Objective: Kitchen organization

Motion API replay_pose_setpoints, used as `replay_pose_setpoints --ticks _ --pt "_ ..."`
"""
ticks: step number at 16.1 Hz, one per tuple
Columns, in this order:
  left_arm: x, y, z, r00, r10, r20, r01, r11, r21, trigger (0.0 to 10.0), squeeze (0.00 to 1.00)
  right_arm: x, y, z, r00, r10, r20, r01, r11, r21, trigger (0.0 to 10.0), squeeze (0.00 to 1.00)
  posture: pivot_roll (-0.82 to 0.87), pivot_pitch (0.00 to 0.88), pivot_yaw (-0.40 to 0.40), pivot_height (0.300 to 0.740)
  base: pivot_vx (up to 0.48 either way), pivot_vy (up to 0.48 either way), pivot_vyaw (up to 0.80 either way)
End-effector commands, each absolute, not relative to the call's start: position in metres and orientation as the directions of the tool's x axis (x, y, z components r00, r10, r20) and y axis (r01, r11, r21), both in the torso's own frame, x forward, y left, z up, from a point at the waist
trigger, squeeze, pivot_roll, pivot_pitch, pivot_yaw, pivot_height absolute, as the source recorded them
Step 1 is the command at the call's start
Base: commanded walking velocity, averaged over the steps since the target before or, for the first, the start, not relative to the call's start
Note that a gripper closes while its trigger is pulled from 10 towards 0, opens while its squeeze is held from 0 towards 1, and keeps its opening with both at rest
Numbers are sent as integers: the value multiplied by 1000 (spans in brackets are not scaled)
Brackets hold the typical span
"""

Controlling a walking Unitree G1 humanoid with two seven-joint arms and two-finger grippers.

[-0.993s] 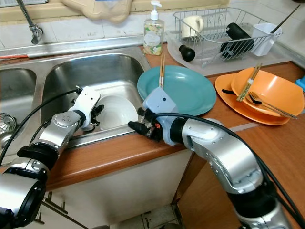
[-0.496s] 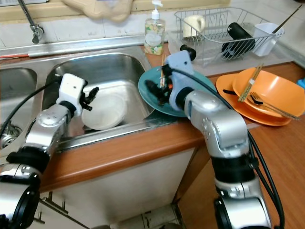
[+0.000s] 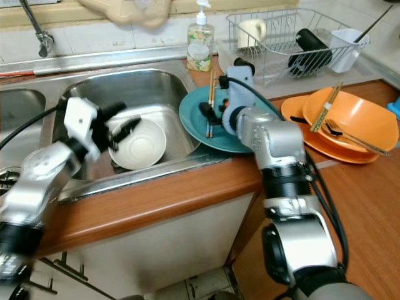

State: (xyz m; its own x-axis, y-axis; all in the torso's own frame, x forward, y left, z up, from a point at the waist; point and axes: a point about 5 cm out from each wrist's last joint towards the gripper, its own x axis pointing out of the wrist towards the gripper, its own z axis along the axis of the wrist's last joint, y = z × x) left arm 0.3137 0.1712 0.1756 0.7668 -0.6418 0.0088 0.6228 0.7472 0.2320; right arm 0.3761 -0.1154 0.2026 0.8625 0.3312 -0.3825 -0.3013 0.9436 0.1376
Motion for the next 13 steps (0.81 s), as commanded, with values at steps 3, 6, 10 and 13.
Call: replay_pose_setpoints --ticks 3,6,10,13 --pt "290 154 180 639 -768 -40 758 620 204 10000 0 379 -113 198 848 326 -418 -291 945 147 0 0 -95 0 0 740 0 0 0" --pt "277 144 185 564 -825 -46 818 550 166 10000 0 380 -114 192 831 327 -449 -288 945 154 0 0 -96 0 2 740 0 0 0" --pt "273 139 186 537 -841 -73 839 522 153 10000 0 379 -114 187 813 340 -474 -295 941 169 0 0 -96 0 2 740 0 0 0" --pt "272 136 187 526 -846 -82 846 512 147 10000 0 381 -116 187 820 333 -465 -283 943 177 0 0 -101 0 7 740 0 0 0"
